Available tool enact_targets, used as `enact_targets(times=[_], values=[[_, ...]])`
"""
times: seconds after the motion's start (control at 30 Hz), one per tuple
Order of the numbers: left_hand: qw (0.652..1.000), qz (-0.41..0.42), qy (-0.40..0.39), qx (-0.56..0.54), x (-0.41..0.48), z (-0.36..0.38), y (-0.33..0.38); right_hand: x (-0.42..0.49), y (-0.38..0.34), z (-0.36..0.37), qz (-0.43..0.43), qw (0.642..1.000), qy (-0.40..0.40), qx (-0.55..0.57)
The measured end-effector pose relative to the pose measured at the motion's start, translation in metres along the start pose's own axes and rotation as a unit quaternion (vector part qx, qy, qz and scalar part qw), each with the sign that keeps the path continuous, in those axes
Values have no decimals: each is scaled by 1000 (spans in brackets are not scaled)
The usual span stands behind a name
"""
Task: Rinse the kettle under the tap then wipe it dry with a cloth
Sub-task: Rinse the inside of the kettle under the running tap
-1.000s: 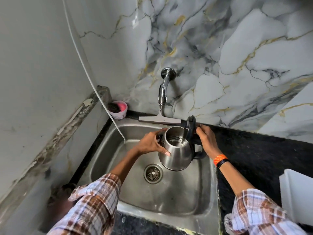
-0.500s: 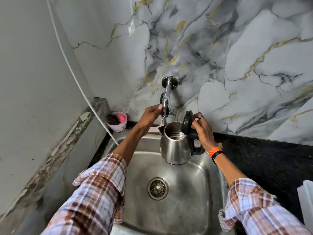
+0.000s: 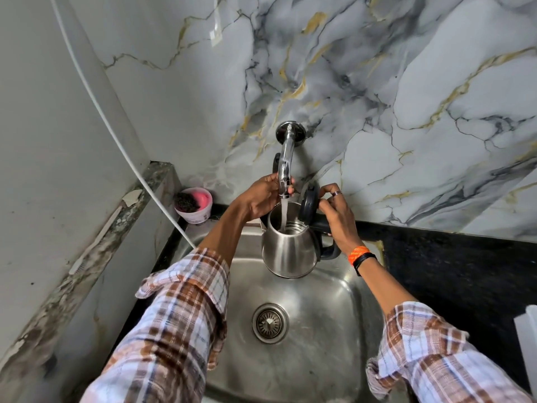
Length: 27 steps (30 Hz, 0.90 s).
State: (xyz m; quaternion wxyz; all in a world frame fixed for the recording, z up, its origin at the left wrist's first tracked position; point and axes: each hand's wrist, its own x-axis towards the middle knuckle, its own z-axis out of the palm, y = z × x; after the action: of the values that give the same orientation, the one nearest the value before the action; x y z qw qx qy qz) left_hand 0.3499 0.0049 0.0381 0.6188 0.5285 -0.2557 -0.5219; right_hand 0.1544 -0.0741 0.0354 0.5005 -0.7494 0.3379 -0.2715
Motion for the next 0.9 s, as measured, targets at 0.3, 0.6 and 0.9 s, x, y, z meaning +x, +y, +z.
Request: enact_targets(times=[0.3,0.6,0.9], values=[[999,2,11,32,-1,5,5,0,6,8,9,1000,-2,-10],[998,32,44,-10,-13,-12,-5,-6,8,10,12,1000,9,-15],[997,56,13,52,-23,-16,0,-13,4,18,7,1000,12,-17]])
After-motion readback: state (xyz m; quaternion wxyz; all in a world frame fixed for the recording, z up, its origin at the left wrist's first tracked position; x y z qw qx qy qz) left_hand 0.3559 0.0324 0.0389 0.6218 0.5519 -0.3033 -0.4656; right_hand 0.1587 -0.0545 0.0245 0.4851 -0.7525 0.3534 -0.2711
